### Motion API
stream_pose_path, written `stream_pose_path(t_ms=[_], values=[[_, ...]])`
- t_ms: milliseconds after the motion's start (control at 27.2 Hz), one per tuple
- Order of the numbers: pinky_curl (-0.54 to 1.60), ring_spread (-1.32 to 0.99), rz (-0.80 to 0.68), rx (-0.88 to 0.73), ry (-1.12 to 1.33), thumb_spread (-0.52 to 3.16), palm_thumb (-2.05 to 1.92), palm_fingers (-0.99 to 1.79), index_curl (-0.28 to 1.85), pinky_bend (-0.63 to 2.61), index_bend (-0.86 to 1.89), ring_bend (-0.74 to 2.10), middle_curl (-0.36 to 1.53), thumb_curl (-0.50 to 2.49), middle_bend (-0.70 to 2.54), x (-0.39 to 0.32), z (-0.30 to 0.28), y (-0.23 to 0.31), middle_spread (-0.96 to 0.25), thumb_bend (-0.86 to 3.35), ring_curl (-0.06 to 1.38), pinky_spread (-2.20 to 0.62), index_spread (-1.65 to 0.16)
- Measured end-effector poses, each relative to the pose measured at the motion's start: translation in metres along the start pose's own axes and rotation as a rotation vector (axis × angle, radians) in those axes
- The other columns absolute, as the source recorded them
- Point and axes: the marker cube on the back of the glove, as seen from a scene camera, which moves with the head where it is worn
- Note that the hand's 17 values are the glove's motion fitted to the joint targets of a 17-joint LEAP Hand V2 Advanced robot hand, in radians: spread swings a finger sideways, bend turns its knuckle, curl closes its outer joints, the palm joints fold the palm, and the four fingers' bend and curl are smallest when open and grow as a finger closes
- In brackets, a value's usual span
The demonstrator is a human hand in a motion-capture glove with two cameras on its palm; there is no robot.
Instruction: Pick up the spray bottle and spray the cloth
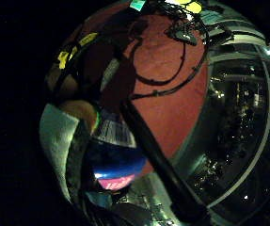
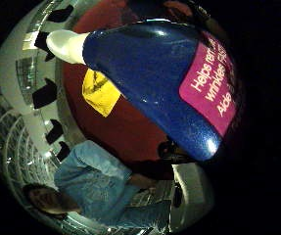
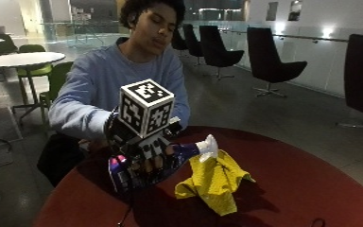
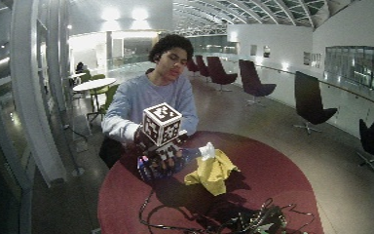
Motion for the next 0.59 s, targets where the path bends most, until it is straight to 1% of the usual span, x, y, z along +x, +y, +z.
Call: stream_pose_path(t_ms=[589], values=[[0.38, -0.08, -0.004, -0.005, 0.022, 0.77, 0.94, 1.05, 0.15, 0.39, 0.06, 0.58, 0.44, 0.57, 0.27, -0.0052, -0.0021, -0.0006, -0.09, -0.03, 0.39, -0.02, -0.29]])
